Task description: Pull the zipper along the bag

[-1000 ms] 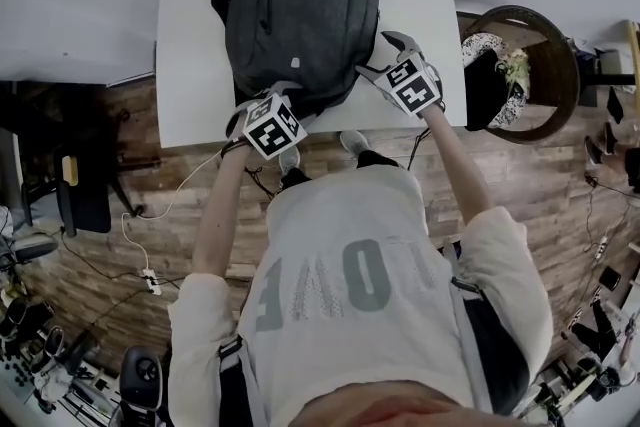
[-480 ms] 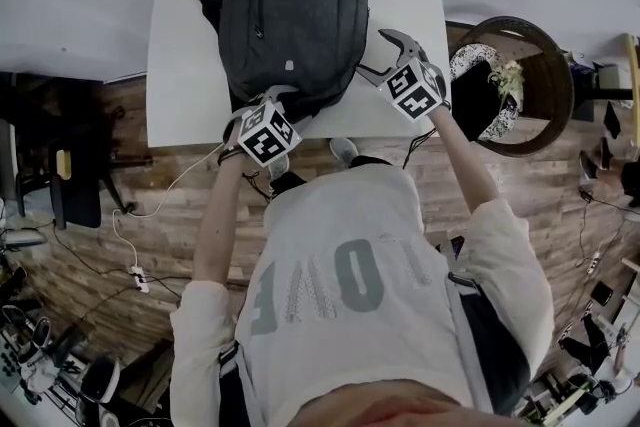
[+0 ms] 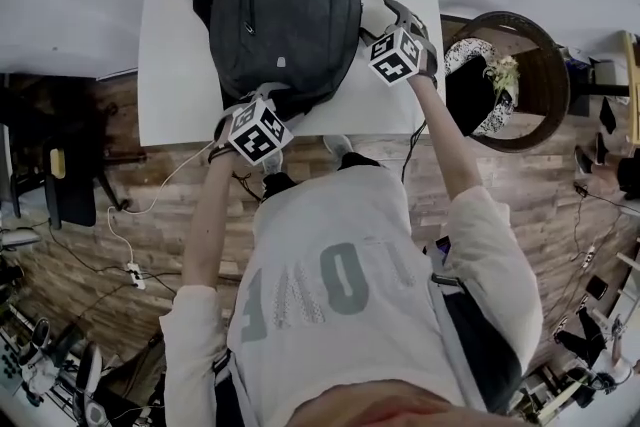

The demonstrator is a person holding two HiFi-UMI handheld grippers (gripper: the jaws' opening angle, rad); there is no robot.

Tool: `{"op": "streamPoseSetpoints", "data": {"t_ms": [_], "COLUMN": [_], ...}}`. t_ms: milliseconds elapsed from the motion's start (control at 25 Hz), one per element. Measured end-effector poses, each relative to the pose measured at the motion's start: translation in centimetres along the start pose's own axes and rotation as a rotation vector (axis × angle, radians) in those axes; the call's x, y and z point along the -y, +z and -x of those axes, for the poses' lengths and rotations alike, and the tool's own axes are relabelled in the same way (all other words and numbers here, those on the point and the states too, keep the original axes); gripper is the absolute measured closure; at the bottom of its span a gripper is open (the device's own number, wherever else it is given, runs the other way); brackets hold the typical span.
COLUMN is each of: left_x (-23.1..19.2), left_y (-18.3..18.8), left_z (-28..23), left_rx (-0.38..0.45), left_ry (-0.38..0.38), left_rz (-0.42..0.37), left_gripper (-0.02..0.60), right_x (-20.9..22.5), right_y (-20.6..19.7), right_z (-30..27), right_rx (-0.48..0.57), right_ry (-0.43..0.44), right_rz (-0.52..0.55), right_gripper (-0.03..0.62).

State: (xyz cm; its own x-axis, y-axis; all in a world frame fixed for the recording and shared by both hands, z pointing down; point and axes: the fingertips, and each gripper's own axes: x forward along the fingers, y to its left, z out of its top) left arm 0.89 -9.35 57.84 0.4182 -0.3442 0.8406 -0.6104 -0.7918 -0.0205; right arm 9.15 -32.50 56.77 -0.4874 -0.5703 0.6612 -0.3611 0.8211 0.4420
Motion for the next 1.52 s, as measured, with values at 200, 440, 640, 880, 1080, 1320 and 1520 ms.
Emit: {"op": "streamPoseSetpoints", "data": {"t_ms": [200,440,640,880,1080,1320,1520], "left_x": [0.1,0.0,0.0,0.0,0.0,0.0,0.0], "left_y": [0.1,0.1,0.0,0.0,0.0,0.1,0.1], "left_z": [-0.1,-0.2,-0.2,-0.3,-0.3,-0.2,-0.1], "left_rx": [-0.002,-0.005,-0.007,-0.006,-0.003,0.001,0.003], "left_ry": [-0.001,-0.003,-0.005,-0.007,-0.012,-0.012,-0.010], "left_rz": [0.004,0.003,0.004,0.005,0.007,0.006,0.004], "left_gripper": [0.360,0.359,0.360,0.360,0.360,0.360,0.360], "right_x": [1.0,2.0,1.7,2.7,2.2,0.9,-0.1], "right_y": [-0.1,0.2,0.5,1.4,1.8,2.2,2.2], "right_z": [-1.8,-2.9,-3.1,-2.9,-3.6,-3.5,-3.7], "right_rx": [-0.002,0.020,0.047,0.088,0.069,0.053,0.057], "right_ry": [-0.039,-0.074,-0.077,-0.123,-0.068,0.033,0.156], "right_rz": [-0.032,-0.097,-0.092,-0.149,0.030,0.317,0.379], "right_gripper": [0.233,0.233,0.252,0.462,0.461,0.387,0.422]}}
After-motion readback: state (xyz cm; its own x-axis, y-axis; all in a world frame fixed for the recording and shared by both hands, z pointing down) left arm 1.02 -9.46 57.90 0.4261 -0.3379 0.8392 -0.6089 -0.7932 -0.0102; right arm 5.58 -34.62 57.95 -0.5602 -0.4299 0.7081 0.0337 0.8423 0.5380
